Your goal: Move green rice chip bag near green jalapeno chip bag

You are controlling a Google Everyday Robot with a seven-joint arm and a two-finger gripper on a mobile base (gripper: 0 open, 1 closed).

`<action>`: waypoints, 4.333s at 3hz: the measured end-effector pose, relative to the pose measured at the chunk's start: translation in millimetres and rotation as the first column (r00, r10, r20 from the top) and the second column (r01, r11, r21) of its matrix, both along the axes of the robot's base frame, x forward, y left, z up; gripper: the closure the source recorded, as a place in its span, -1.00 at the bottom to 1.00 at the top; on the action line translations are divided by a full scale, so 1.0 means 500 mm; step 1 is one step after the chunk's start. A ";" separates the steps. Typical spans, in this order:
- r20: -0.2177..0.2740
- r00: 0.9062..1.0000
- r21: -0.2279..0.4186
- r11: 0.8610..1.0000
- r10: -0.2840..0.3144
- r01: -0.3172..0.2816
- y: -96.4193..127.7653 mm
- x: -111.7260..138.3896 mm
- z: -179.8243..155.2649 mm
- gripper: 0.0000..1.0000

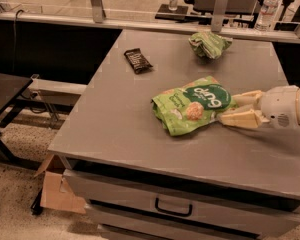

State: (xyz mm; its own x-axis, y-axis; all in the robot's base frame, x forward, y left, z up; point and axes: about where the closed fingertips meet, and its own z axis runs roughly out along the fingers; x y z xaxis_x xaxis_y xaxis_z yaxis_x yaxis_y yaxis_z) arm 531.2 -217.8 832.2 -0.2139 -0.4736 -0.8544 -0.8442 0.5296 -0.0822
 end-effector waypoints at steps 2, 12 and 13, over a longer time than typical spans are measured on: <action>0.131 0.978 -0.039 0.985 -0.161 0.167 -0.050 0.056 0.055 1.00; 0.260 0.873 -0.044 0.898 -0.412 0.437 -0.211 0.221 0.069 -1.00; 0.272 0.865 -0.011 0.898 -0.421 0.441 -0.226 0.211 0.094 -1.00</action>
Offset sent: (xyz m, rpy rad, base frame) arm 0.0455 -0.0587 0.0496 -0.1170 -0.2193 -0.2930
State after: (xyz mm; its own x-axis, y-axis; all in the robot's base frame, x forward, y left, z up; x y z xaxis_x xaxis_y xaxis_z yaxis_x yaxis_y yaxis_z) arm 636.7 -330.7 879.2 -0.1895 -0.4456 -0.8749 -0.4775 0.8204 -0.3145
